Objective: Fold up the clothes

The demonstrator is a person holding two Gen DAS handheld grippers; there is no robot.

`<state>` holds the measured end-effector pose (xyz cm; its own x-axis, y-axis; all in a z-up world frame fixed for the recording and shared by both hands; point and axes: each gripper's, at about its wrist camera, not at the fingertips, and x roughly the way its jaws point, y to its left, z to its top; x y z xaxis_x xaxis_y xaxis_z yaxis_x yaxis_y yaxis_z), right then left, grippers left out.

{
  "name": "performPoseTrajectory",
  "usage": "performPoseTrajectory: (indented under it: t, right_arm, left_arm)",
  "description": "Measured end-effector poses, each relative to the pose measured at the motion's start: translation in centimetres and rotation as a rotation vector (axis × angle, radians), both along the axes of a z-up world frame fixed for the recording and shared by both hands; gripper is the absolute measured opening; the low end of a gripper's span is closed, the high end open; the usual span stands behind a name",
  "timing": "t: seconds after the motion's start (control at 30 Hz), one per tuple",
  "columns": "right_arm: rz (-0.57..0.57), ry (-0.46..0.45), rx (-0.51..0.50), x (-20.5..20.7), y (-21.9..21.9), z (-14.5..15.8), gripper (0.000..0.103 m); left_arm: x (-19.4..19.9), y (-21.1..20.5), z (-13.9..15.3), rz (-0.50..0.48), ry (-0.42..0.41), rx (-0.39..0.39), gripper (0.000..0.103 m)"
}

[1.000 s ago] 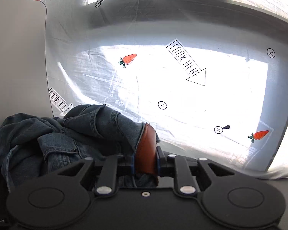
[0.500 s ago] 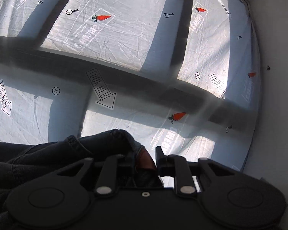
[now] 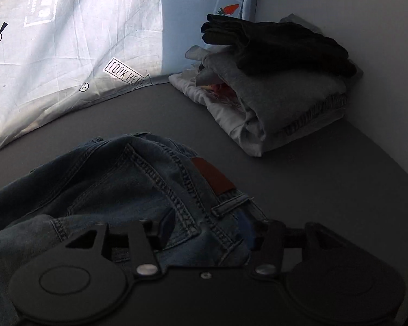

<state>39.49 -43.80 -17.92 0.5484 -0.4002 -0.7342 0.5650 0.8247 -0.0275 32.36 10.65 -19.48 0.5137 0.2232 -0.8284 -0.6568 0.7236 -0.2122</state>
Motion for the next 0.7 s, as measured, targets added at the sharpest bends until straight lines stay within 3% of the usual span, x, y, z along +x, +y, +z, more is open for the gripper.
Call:
performPoseTrajectory:
  t: [0.07,0.2,0.4,0.57,0.7]
  right_arm:
    - [-0.017,0.02,0.096,-1.3,-0.4,-2.1,0.059]
    - [-0.031,0.013,0.104,-2.3,0.3,-3.5,0.07]
    - [-0.125,-0.04,0.217,-3.5,-0.1,-4.1,0.076]
    - [-0.224,-0.101,0.35,-4.8,-1.1,-4.7,0.079]
    - [-0.283,-0.144,0.443,-5.7,-1.8,-4.9,0.079]
  left_arm:
    - [0.0,0.1,-1.0,0.007,0.03,0.009,0.096]
    - [0.0,0.8,-2.2,0.008,0.073,0.042,0.097]
    - [0.3,3.8,-4.0,0.081,0.096,0.003,0.098]
    - [2.0,4.8,-4.4,0.047,0.113,0.041,0.098]
    - [2.5,5.9,-4.5,0.058,0.087,0.027,0.101]
